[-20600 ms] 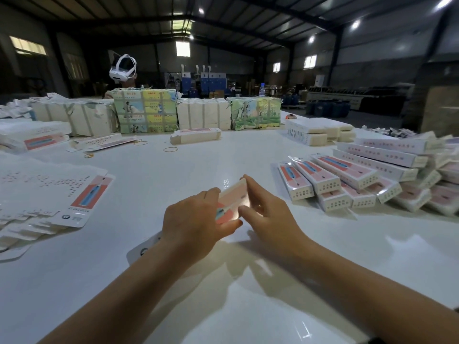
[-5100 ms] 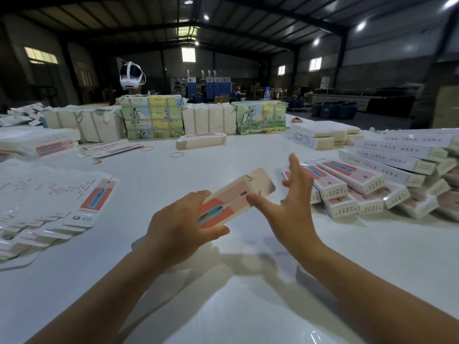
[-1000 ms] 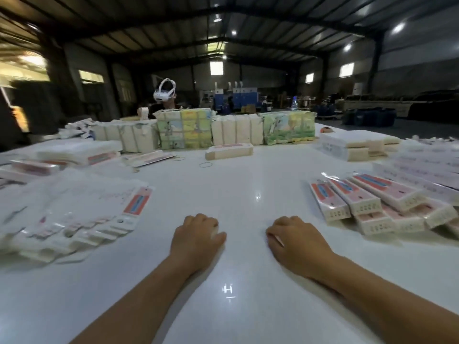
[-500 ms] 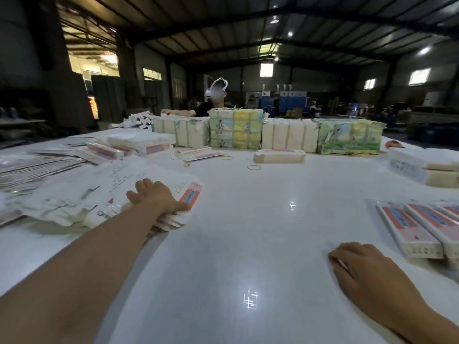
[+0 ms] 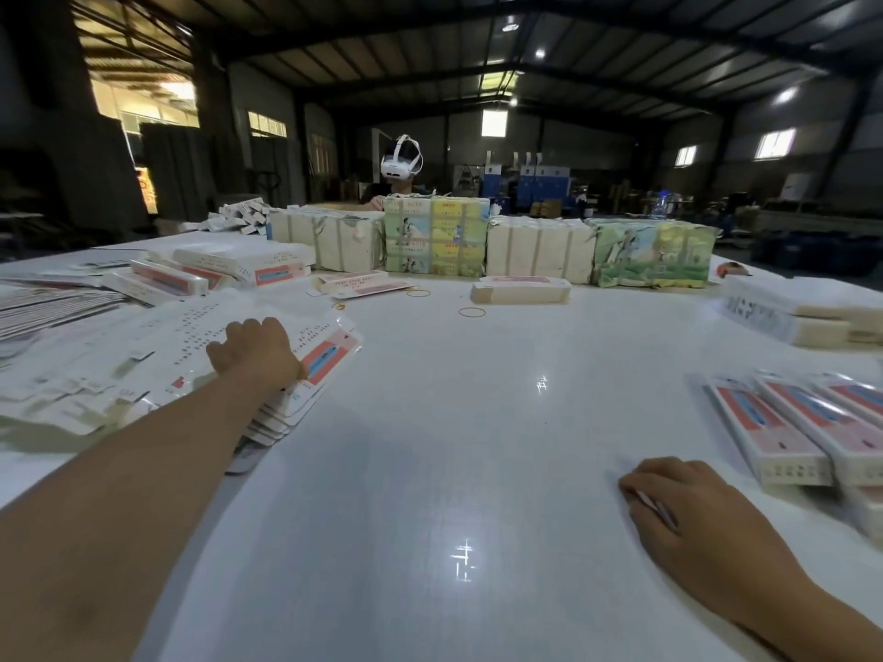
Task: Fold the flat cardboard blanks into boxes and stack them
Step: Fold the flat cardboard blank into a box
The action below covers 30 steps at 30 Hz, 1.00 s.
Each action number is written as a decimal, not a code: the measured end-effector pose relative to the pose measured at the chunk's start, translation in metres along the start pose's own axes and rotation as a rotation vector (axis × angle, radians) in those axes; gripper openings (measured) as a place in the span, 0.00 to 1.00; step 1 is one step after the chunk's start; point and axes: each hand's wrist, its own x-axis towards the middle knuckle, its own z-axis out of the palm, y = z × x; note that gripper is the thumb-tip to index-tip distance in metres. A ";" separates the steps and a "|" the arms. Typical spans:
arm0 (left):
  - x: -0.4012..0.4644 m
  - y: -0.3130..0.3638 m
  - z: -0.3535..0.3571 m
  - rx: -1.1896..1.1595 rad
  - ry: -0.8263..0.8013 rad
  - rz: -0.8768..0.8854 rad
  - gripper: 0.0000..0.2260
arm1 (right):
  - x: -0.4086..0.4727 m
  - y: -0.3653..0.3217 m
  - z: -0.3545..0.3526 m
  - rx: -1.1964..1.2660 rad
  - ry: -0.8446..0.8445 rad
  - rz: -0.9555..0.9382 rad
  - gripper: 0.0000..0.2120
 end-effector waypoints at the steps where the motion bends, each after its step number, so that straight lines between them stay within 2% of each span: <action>1: -0.001 0.002 -0.001 0.006 0.019 -0.001 0.24 | -0.001 -0.001 0.000 -0.005 0.005 -0.003 0.15; 3: -0.002 0.007 -0.007 -0.115 0.025 0.027 0.19 | -0.002 -0.001 0.001 -0.009 0.009 -0.015 0.15; 6: -0.010 0.019 -0.024 -0.602 -0.034 0.127 0.07 | 0.000 0.000 0.001 0.001 -0.014 0.002 0.15; 8: -0.031 0.031 -0.039 -0.915 -0.104 0.174 0.04 | 0.003 0.003 0.003 0.031 -0.002 0.018 0.17; 10: -0.062 0.046 -0.050 -1.130 -0.264 0.232 0.03 | 0.005 0.005 0.000 0.252 0.137 0.080 0.21; 11: -0.078 0.054 -0.052 -1.171 -0.336 0.276 0.03 | 0.006 0.005 -0.005 0.481 0.216 0.173 0.22; 12: -0.094 0.061 -0.052 -1.167 -0.395 0.327 0.03 | 0.009 0.004 -0.011 0.776 0.248 0.294 0.22; 14: -0.124 0.074 -0.050 -1.099 -0.500 0.418 0.04 | 0.013 0.006 -0.020 1.301 0.188 0.509 0.19; 16: -0.149 0.085 -0.046 -1.020 -0.621 0.491 0.04 | 0.013 0.011 -0.022 1.568 0.077 0.667 0.11; 18: -0.168 0.091 -0.040 -0.978 -0.711 0.498 0.05 | 0.009 0.014 -0.022 1.569 0.010 0.699 0.05; 20: -0.182 0.093 -0.034 -0.945 -0.725 0.481 0.05 | 0.005 0.017 -0.020 1.549 0.047 0.666 0.06; 22: -0.191 0.093 -0.028 -0.795 -0.563 0.567 0.08 | 0.003 0.016 -0.019 1.490 0.074 0.612 0.07; 23: -0.194 0.094 -0.026 -0.653 -0.435 0.669 0.16 | 0.001 0.013 -0.019 1.448 0.070 0.573 0.06; 24: -0.201 0.096 -0.024 -0.529 -0.324 0.772 0.28 | 0.000 0.010 -0.019 1.417 0.064 0.525 0.05; 26: -0.216 0.104 -0.024 -0.349 -0.190 0.917 0.46 | -0.004 0.003 -0.019 1.393 0.058 0.421 0.05; 28: -0.227 0.115 -0.019 -0.226 -0.080 0.962 0.51 | -0.008 -0.002 -0.021 1.372 0.060 0.326 0.07; 30: -0.231 0.120 -0.016 -0.204 0.004 0.942 0.48 | -0.011 -0.003 -0.023 1.352 0.075 0.262 0.12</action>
